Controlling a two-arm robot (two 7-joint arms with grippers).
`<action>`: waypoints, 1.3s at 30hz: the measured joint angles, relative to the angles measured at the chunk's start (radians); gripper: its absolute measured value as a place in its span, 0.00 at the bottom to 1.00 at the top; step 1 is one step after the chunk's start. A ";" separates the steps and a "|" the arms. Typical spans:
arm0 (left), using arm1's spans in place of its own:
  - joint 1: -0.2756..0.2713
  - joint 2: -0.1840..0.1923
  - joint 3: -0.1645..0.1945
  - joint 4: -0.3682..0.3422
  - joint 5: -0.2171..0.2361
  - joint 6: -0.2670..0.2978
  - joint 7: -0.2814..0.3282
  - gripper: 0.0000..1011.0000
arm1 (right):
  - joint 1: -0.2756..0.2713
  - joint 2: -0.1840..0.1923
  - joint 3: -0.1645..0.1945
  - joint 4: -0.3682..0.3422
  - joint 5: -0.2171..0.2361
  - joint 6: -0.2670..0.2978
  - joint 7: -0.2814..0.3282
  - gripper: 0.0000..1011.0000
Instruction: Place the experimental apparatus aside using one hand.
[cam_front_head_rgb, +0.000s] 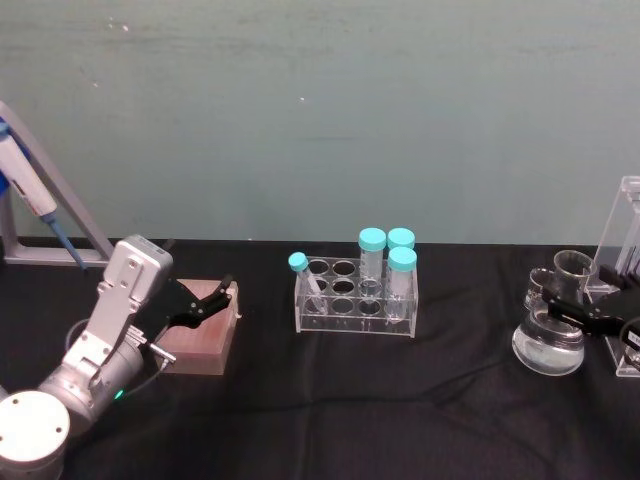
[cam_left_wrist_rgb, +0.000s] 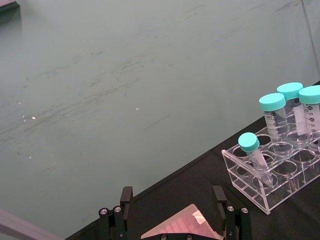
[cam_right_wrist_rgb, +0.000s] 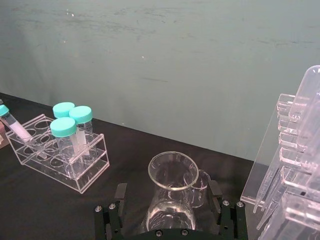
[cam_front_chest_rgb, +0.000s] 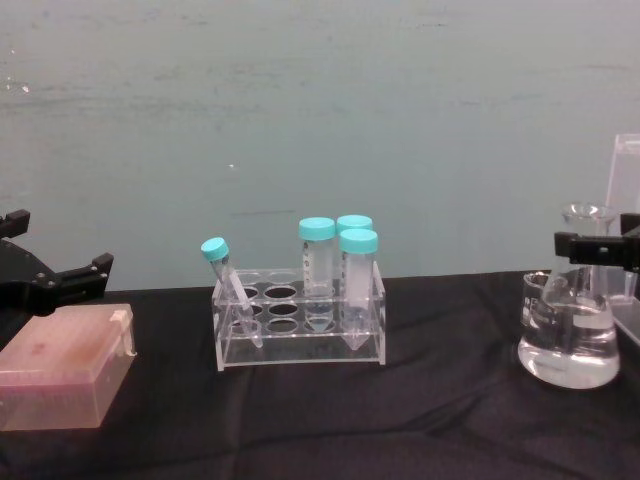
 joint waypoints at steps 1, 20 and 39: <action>0.000 0.000 0.000 0.000 0.000 0.000 0.000 0.99 | 0.000 0.000 0.000 0.000 0.000 0.000 0.000 0.99; 0.000 0.000 0.000 0.000 0.000 0.000 0.000 0.99 | -0.088 0.023 0.038 -0.119 0.038 0.031 -0.027 0.99; 0.000 0.000 0.000 0.000 0.000 0.000 0.000 0.99 | -0.162 0.075 0.035 -0.219 0.079 0.037 0.009 0.99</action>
